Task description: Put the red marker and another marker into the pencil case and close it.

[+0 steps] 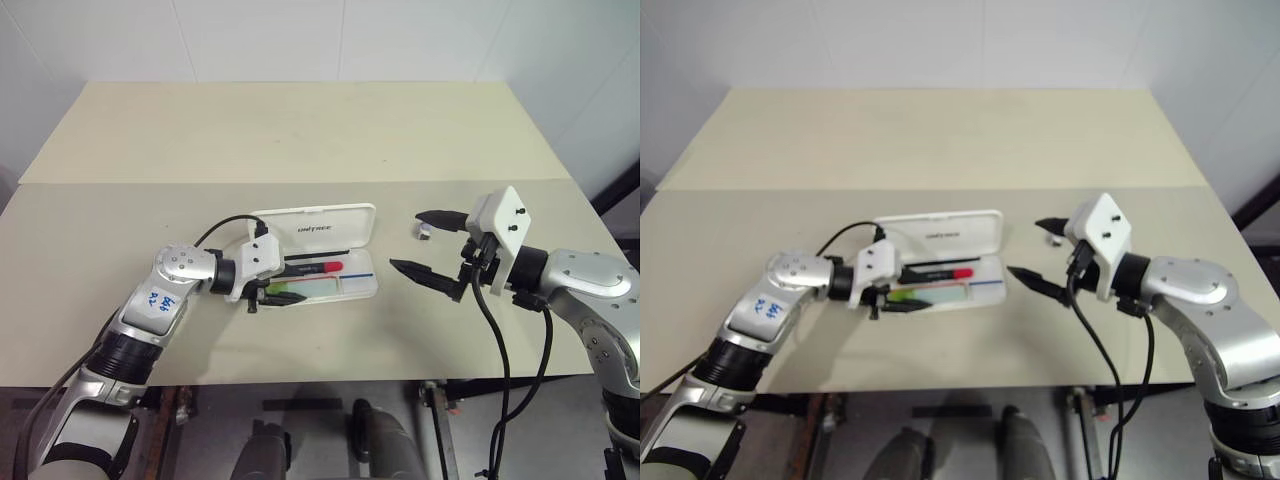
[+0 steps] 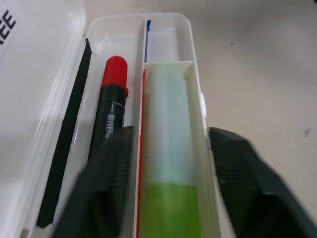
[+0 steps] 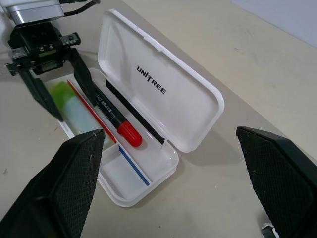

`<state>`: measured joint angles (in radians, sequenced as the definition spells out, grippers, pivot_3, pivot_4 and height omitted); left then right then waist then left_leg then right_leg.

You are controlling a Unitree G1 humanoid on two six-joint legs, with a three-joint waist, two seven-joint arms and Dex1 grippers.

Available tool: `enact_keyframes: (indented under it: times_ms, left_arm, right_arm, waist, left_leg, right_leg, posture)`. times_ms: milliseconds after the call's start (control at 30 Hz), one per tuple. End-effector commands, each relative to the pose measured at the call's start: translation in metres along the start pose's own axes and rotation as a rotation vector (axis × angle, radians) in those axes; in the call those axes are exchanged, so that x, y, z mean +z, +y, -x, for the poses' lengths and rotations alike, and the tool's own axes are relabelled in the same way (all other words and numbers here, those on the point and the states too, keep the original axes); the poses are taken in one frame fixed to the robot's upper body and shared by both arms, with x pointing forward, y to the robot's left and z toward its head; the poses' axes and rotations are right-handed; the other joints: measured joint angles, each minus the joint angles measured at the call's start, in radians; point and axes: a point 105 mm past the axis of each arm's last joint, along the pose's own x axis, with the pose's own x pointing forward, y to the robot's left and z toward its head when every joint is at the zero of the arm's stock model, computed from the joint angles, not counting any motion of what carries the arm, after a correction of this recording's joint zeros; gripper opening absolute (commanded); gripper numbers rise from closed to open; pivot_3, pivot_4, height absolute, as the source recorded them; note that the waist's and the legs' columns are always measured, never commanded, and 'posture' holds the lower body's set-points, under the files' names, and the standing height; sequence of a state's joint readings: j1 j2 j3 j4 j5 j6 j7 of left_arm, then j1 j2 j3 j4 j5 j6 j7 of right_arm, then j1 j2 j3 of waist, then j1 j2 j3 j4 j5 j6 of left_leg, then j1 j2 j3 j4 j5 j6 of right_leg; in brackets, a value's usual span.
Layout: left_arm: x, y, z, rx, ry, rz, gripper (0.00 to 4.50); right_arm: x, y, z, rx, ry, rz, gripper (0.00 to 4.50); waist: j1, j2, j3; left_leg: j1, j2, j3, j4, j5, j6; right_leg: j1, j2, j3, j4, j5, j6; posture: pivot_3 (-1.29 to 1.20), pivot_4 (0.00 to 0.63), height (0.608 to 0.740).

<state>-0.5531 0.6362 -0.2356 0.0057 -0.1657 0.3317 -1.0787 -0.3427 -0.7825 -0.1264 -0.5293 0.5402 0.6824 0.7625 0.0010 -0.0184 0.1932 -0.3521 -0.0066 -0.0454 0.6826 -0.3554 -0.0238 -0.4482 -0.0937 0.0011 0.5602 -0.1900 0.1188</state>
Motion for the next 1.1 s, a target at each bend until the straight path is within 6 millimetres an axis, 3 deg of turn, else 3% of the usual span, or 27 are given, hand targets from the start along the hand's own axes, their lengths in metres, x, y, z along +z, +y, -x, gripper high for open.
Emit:
enact_keyframes:
  times_ms: [33, 133, 367, 533, 667, 800, 900, 1100]
  left_arm:
    - [0.023, 0.002, 0.004, 0.009, -0.053, -0.055, 3.68]
    - [0.025, 0.001, 0.006, 0.007, -0.056, -0.06, 4.45]
    - [0.03, -0.002, 0.009, 0.016, -0.07, -0.059, 4.45]
    - [0.05, -0.01, 0.014, 0.017, -0.187, -0.107, 4.45]
    - [0.07, -0.014, 0.031, 0.07, -0.356, -0.169, 4.45]
    - [0.063, -0.007, 0.05, 0.178, -0.376, -0.18, 4.45]
    - [0.069, -0.01, 0.067, 0.239, -0.502, -0.205, 4.45]
    - [0.07, -0.018, 0.082, 0.257, -0.57, -0.168, 4.45]
  right_arm:
    - [0.013, -0.003, 0.005, -0.02, -0.028, 0.049, 4.5]
    - [0.014, -0.004, 0.005, -0.022, -0.029, 0.05, 4.5]
    - [0.013, -0.005, 0.005, -0.027, -0.024, 0.049, 4.5]
    - [0.005, -0.008, 0.005, -0.052, -0.006, 0.024, 4.5]
    - [-0.016, -0.02, 0.003, -0.146, 0.033, -0.01, 4.5]
    - [-0.043, -0.041, -0.004, -0.283, 0.088, -0.041, 4.5]
    - [-0.057, -0.052, -0.02, -0.377, 0.074, -0.107, 4.5]
    - [-0.081, -0.068, -0.053, -0.511, 0.068, -0.223, 4.5]
  waist:
    - [0.0, 0.0, 0.0]
    - [0.0, 0.0, 0.0]
    - [0.0, 0.0, 0.0]
    - [0.0, 0.0, 0.0]
    - [0.0, 0.0, 0.0]
    - [-0.003, 0.0, 0.0]
    - [-0.006, 0.0, 0.0]
    - [-0.006, 0.0, 0.0]
  left_leg:
    - [0.0, 0.0, 0.0, 0.0, 0.0, 0.0]
    - [0.0, 0.0, 0.0, 0.0, 0.0, 0.0]
    - [0.0, 0.0, 0.0, 0.0, 0.0, 0.0]
    - [0.0, 0.0, 0.001, 0.0, 0.0, 0.0]
    - [0.0, 0.0, 0.001, 0.001, 0.0, 0.0]
    - [0.002, 0.0, 0.003, 0.001, 0.0, 0.0]
    - [0.004, 0.0, 0.004, 0.001, 0.001, 0.0]
    - [0.008, 0.0, 0.004, 0.001, 0.003, -0.001]
  right_leg:
    - [0.0, 0.0, 0.0, 0.0, 0.0, 0.0]
    - [0.0, 0.0, 0.0, 0.0, 0.0, 0.0]
    - [0.0, 0.0, 0.001, 0.0, 0.0, 0.0]
    - [0.0, 0.0, 0.001, 0.001, 0.0, 0.0]
    - [0.0, 0.0, 0.002, 0.001, 0.0, 0.0]
    - [0.0, 0.0, 0.003, 0.002, 0.0, 0.0]
    - [0.001, 0.0, 0.005, 0.005, 0.0, 0.0]
    - [0.003, 0.001, 0.005, 0.007, 0.001, -0.002]
  posture:
    - [0.0, 0.15, 0.74]
    - [0.0, 0.15, 0.74]
    - [0.0, 0.15, 0.74]
    - [0.0, 0.15, 0.74]
    - [0.0, 0.15, 0.74]
    - [0.0, 0.15, 0.74]
    - [0.0, 0.15, 0.74]
    - [0.0, 0.15, 0.74]
